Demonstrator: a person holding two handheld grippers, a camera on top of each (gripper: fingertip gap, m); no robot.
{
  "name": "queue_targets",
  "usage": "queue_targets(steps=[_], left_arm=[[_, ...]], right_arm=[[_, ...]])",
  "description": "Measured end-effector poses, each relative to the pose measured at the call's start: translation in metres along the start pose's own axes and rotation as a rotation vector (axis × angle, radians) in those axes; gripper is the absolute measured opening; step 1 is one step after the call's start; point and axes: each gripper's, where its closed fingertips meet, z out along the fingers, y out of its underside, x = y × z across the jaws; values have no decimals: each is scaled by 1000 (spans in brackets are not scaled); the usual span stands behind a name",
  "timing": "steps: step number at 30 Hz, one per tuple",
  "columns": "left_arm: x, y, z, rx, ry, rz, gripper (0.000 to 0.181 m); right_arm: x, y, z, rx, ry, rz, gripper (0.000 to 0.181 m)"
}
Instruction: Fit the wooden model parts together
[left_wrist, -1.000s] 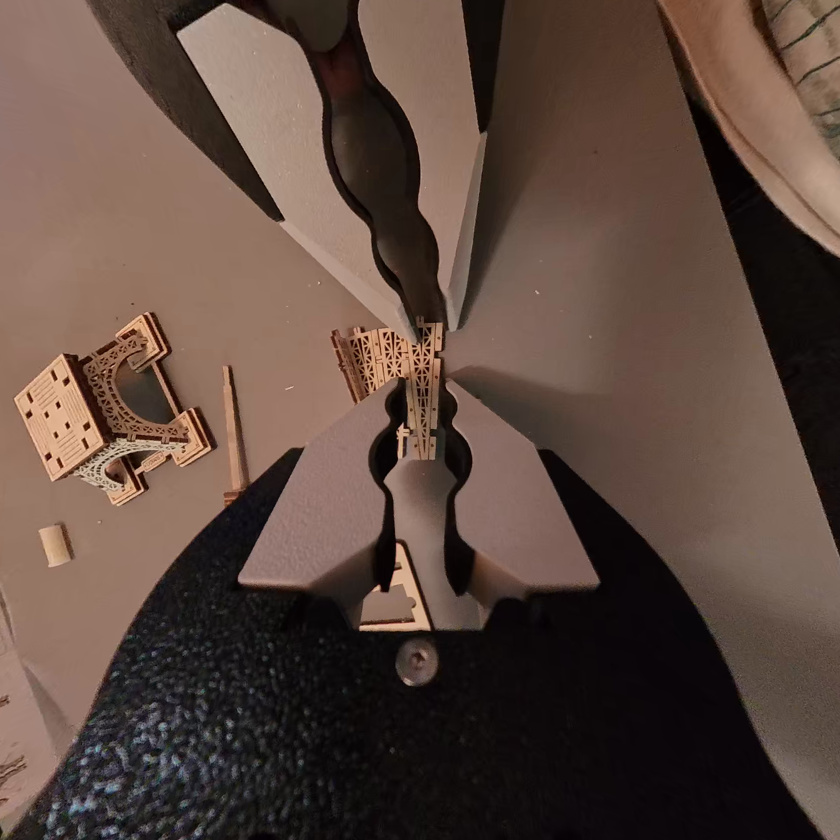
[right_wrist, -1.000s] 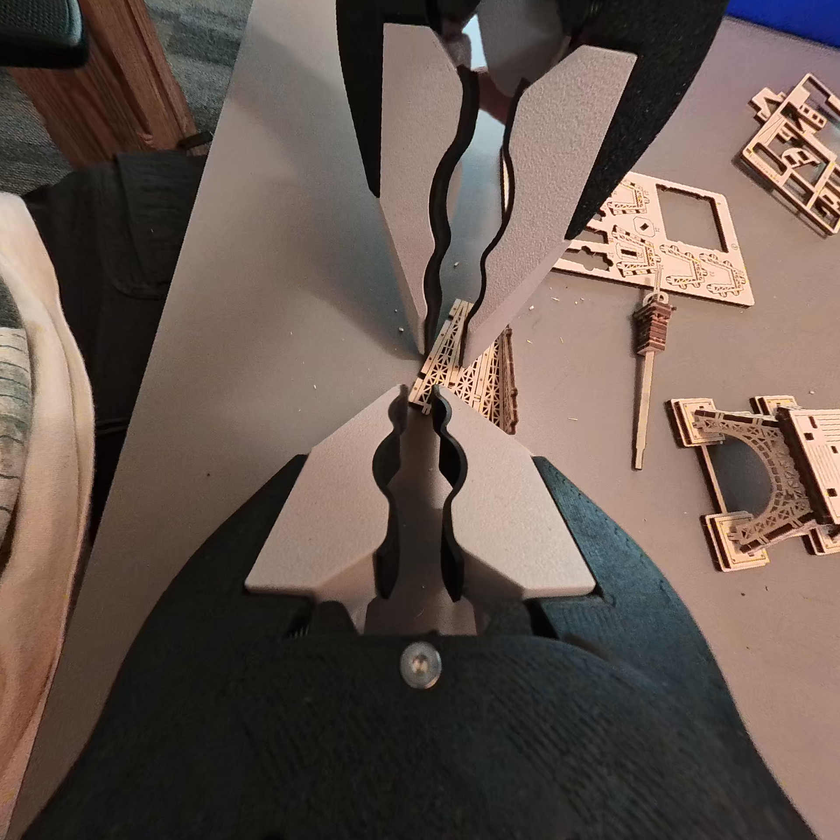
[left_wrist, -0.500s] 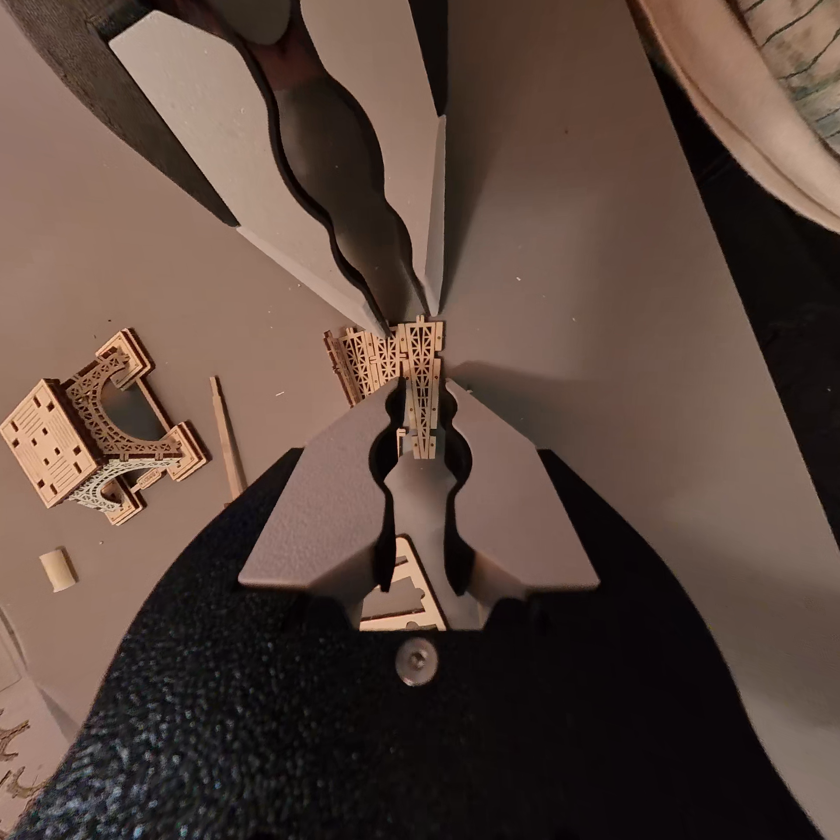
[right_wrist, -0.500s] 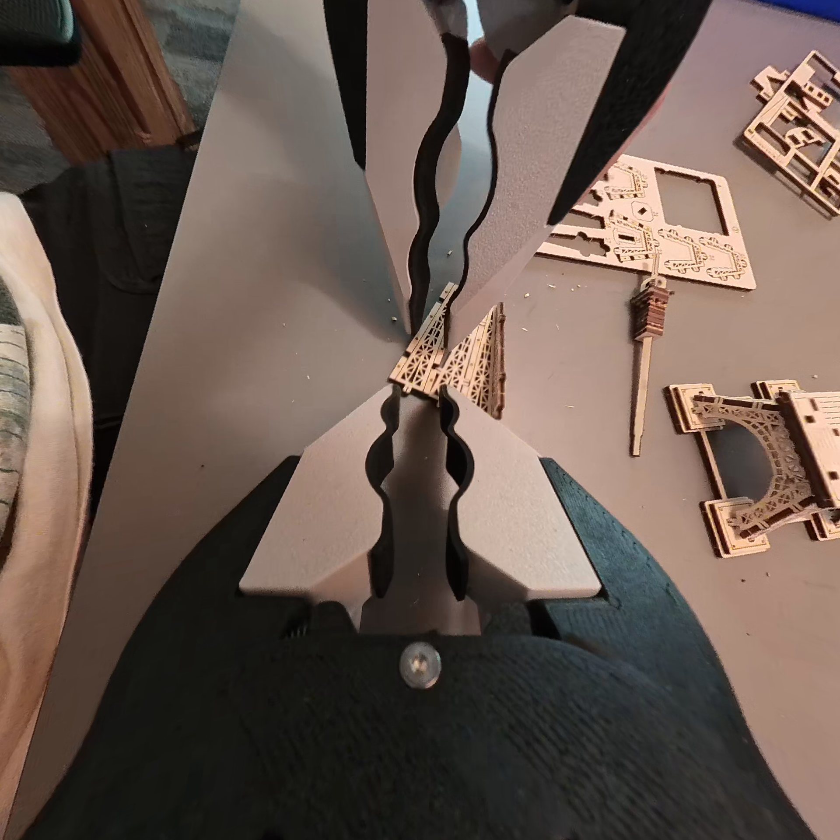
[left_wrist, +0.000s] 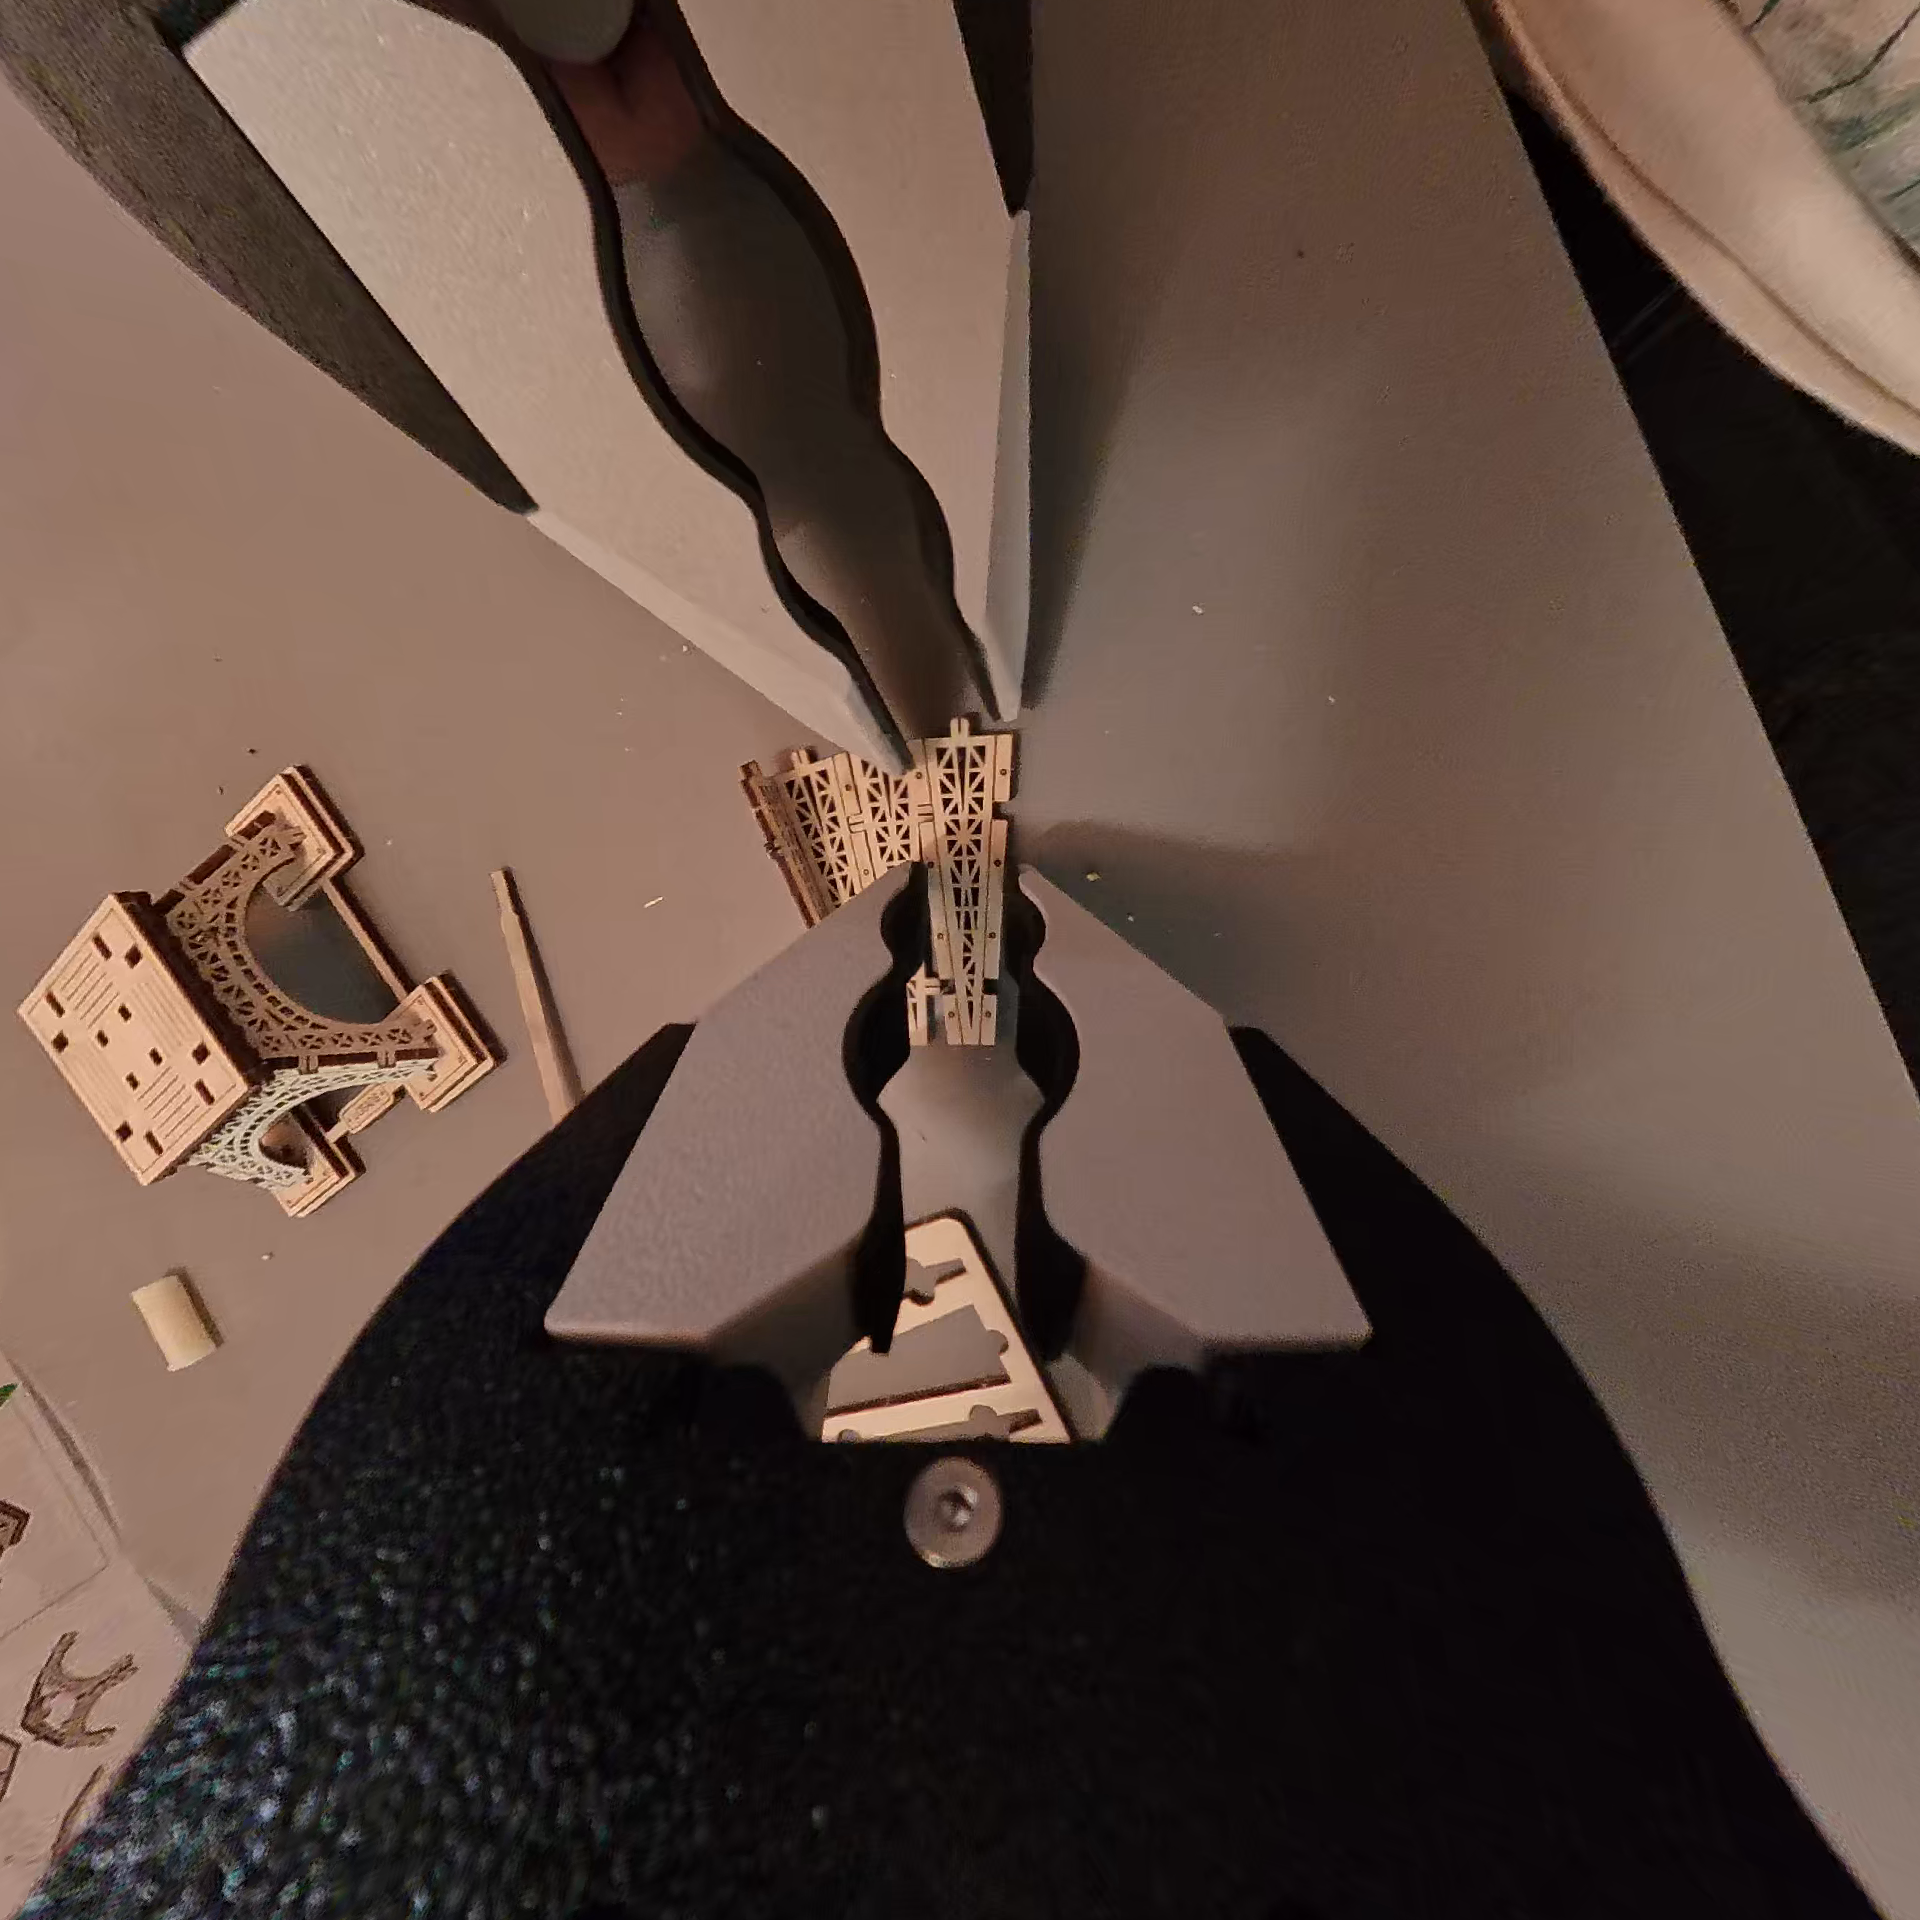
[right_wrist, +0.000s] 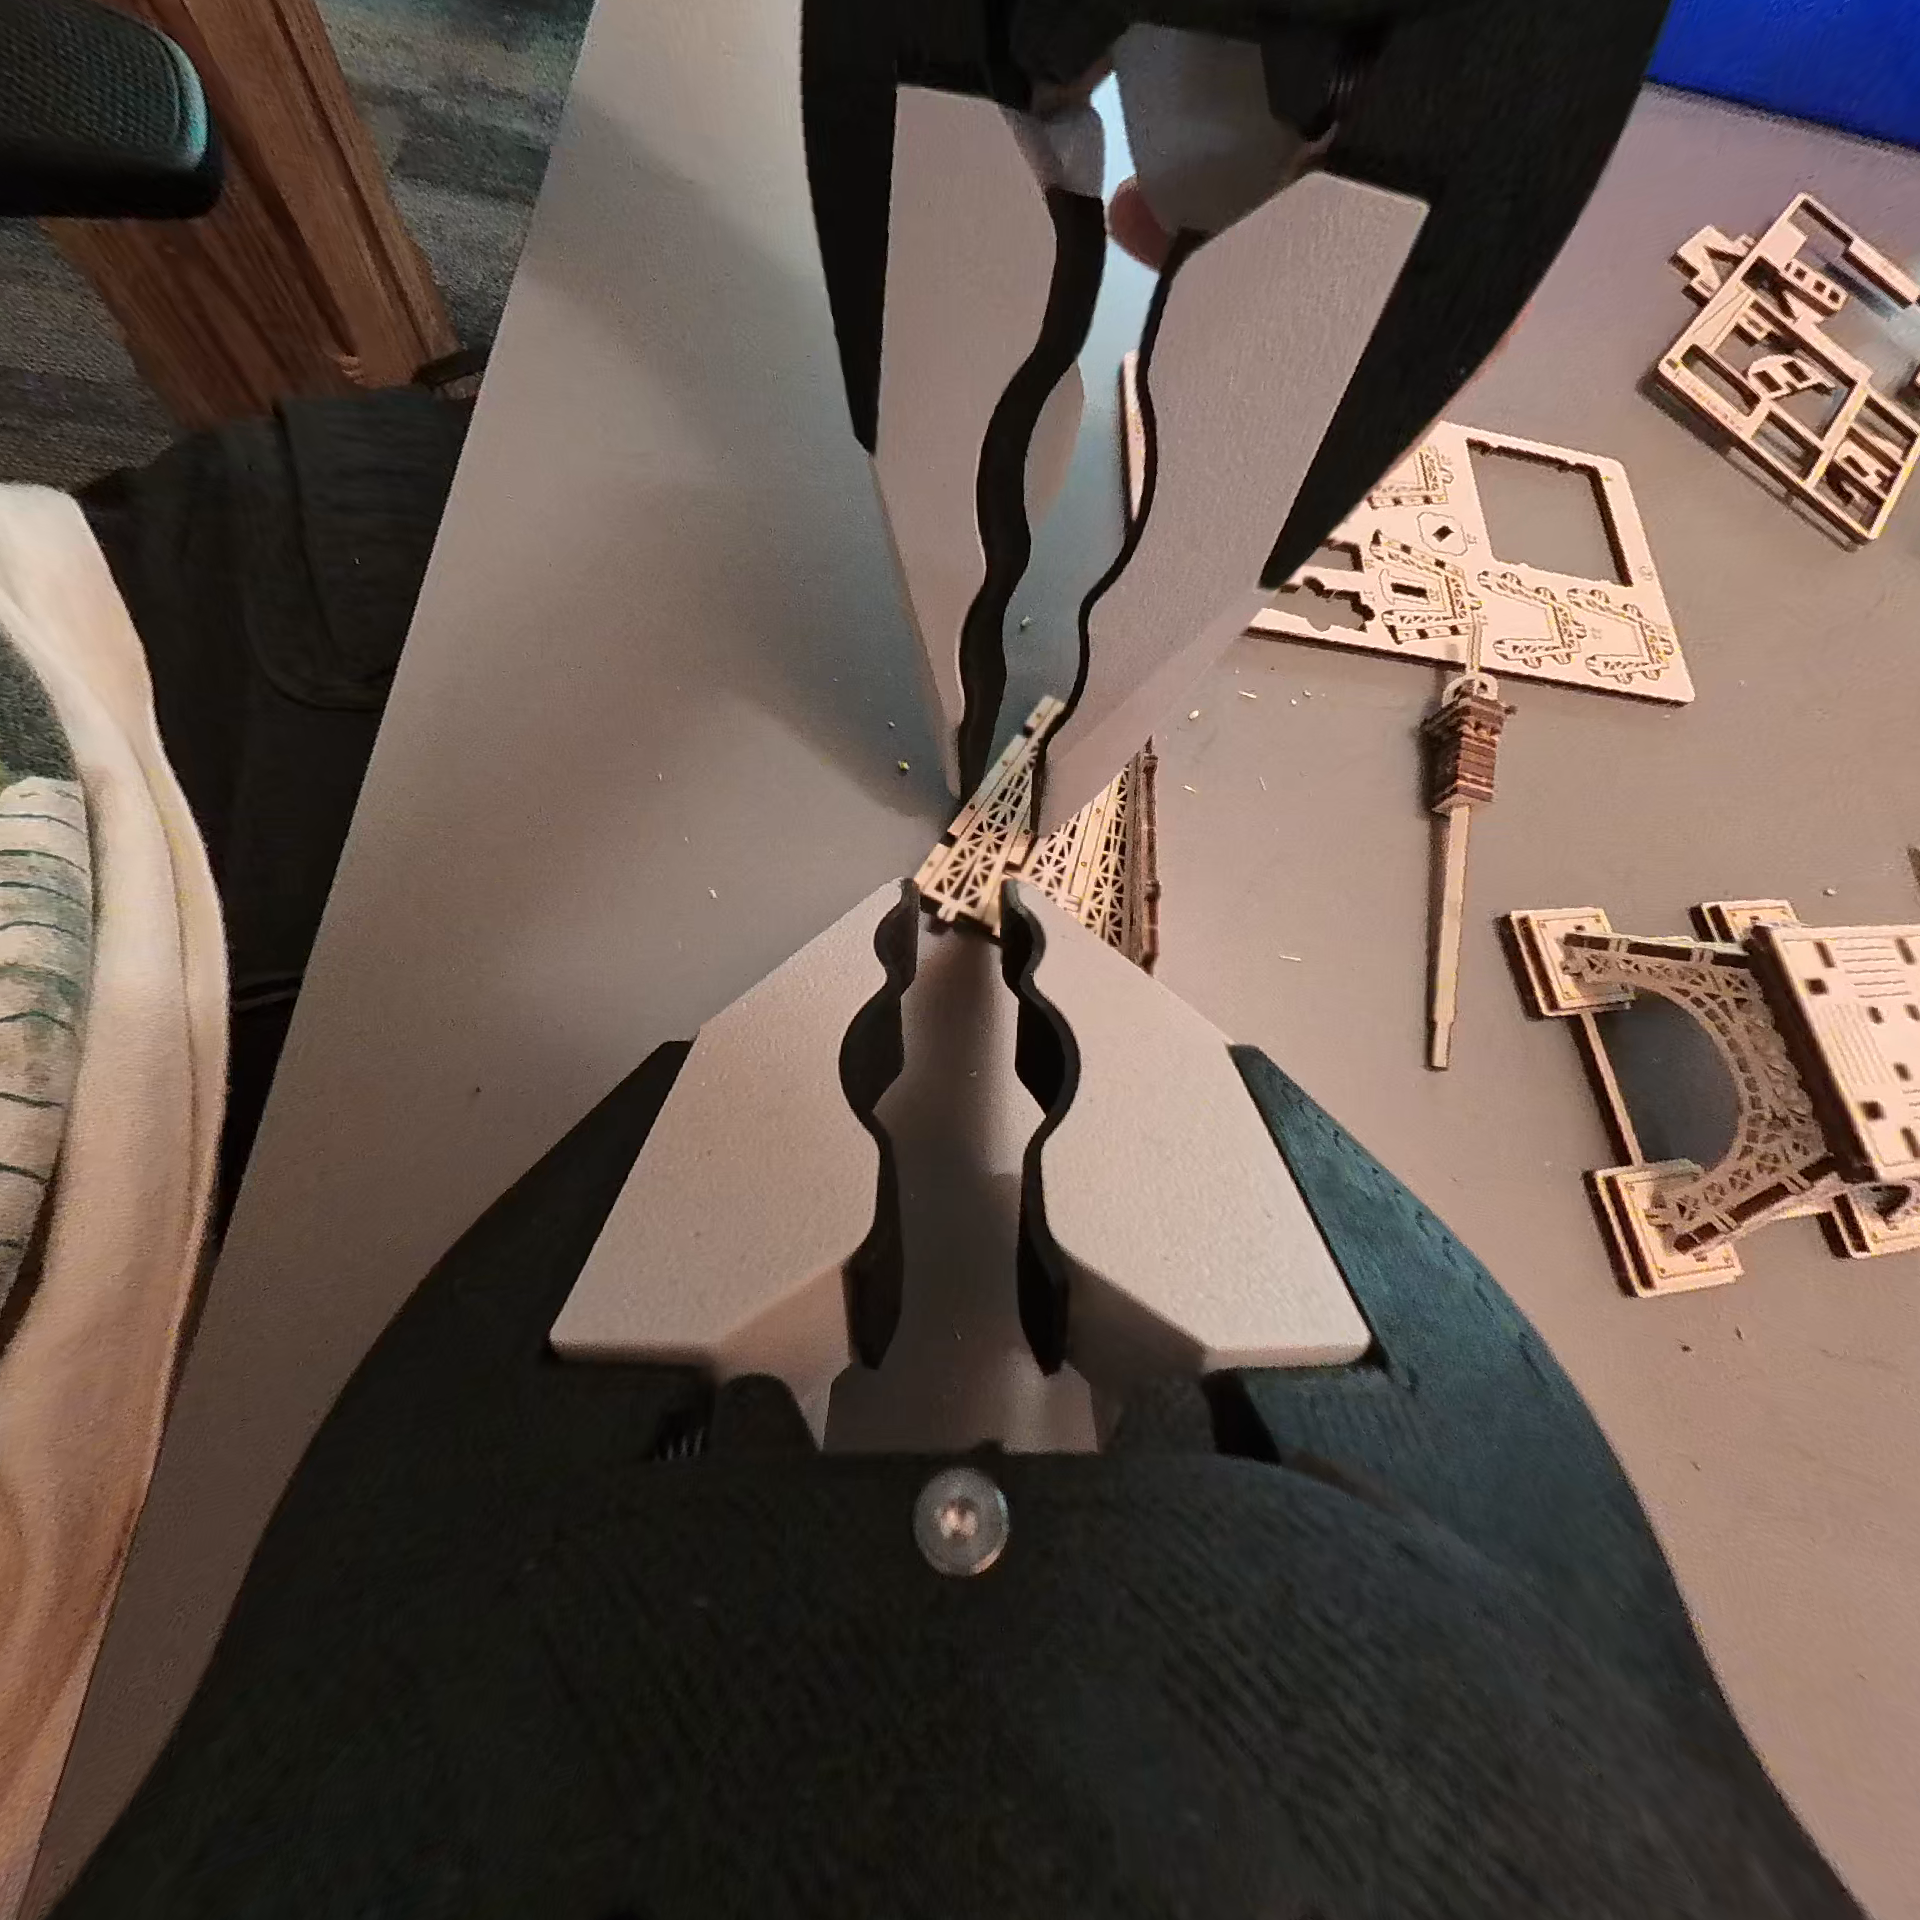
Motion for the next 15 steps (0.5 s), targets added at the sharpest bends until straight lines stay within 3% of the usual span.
queue_targets(steps=[15], left_arm=[[-6, 4, -2, -46, -22, 37, 13]], right_arm=[[1, 2, 6, -29, 15, -20, 13]])
